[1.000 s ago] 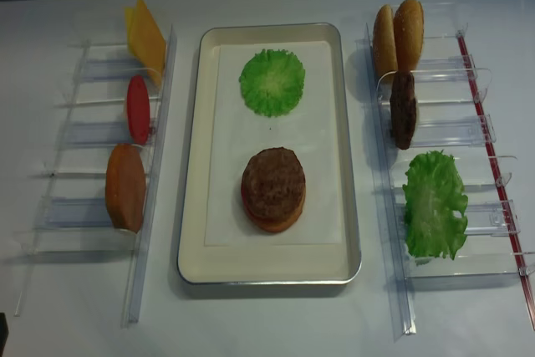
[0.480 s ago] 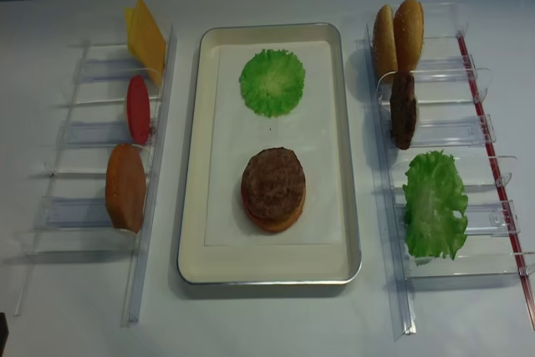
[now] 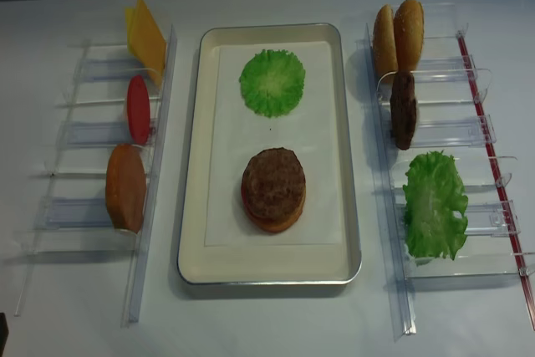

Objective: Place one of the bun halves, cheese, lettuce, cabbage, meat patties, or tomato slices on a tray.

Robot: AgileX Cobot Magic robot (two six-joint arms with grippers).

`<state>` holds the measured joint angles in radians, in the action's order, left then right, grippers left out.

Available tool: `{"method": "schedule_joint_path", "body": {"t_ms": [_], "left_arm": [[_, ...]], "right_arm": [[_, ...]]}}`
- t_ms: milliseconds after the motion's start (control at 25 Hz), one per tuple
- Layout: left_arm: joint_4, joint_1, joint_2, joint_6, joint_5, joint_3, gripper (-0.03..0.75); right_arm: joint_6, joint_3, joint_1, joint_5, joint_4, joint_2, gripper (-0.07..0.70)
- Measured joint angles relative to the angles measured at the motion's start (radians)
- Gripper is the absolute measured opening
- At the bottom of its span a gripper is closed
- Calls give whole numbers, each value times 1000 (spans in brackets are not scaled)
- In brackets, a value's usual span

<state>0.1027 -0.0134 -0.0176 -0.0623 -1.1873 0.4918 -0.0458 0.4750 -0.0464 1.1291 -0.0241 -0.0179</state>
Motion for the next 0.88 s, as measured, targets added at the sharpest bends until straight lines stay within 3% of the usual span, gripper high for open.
{"method": "schedule_joint_path", "body": {"t_ms": [880], "left_arm": [[0, 0, 0, 0, 0, 0, 475]], "right_arm": [[0, 0, 0, 0, 0, 0, 419]]}}
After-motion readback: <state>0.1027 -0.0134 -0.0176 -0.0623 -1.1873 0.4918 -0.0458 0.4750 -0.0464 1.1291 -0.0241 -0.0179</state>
